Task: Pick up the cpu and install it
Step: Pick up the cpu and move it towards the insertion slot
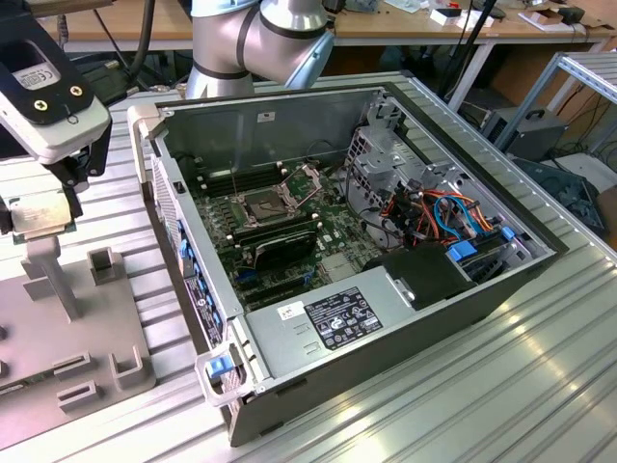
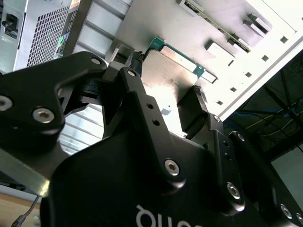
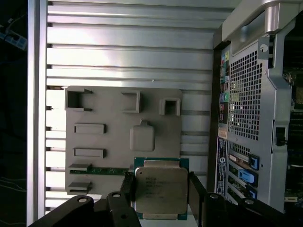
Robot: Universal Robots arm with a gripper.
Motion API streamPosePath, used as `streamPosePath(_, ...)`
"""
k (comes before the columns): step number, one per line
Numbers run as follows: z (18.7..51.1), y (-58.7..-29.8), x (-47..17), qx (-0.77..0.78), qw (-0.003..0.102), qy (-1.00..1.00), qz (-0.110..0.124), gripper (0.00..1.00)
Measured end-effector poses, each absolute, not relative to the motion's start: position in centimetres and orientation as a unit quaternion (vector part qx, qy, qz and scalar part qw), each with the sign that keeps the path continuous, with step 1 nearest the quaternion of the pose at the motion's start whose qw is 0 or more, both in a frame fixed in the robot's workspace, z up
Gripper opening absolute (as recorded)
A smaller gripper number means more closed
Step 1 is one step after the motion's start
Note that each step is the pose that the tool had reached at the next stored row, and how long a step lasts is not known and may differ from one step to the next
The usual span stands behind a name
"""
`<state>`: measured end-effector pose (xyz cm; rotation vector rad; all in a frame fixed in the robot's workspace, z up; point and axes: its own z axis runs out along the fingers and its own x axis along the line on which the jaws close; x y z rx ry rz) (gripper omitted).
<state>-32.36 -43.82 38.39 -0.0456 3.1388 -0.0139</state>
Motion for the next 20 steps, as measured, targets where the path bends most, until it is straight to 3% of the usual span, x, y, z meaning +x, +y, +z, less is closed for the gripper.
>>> streamPosePath(20, 38.4, -43.8, -30.6, -0.015, 0.001, 1.0, -0.004, 0.55)
